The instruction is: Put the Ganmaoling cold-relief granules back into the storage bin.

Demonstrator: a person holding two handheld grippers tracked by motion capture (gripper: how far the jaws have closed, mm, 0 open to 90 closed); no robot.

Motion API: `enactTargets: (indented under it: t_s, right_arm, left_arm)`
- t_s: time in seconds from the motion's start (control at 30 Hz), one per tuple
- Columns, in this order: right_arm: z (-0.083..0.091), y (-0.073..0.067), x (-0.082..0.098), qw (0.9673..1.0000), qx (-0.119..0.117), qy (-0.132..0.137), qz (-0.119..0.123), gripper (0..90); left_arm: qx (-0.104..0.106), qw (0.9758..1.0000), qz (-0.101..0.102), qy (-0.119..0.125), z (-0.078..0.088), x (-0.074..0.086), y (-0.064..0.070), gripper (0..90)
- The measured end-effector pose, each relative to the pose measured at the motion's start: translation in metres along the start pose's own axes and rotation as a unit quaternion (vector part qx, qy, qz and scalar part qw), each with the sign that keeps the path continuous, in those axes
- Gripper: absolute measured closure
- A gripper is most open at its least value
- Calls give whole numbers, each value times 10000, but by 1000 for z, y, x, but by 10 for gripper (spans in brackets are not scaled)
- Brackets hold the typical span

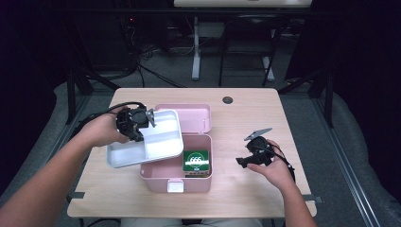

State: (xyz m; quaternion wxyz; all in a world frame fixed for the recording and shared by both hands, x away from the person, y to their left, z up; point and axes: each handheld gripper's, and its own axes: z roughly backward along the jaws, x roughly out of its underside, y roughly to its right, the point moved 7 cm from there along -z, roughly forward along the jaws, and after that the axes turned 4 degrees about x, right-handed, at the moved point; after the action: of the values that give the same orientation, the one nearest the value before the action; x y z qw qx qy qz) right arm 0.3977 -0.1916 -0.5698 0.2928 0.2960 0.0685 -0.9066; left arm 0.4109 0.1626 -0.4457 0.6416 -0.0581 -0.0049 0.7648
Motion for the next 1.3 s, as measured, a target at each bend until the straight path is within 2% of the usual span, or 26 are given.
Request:
enactTargets:
  t_s: [0.23,0.37,0.6,0.87,1.0,1.3]
  right_arm:
    - [0,1,0,10000,11,27,-19,278]
    - [1,2,-1,10000,5,37,-48,279]
    - [3,2,0,10000,-13,57,-74,279]
    - [2,2,-1,10000,-3,67,-60,279]
    - [1,2,-1,10000,4,49,-61,279]
    - [2,2,-1,10000,-5,76,-59,278]
  left_arm:
    - [65,9995,-290,70,-3,-25,9,896]
    - [70,9989,-454,3,-6,-37,13,896]
    - [154,9983,-558,89,-14,-54,22,896]
    - [167,9974,-698,30,-23,-61,26,896]
    - [232,9973,-700,49,-26,-65,27,896]
    - [221,9968,-765,64,-34,-72,30,896]
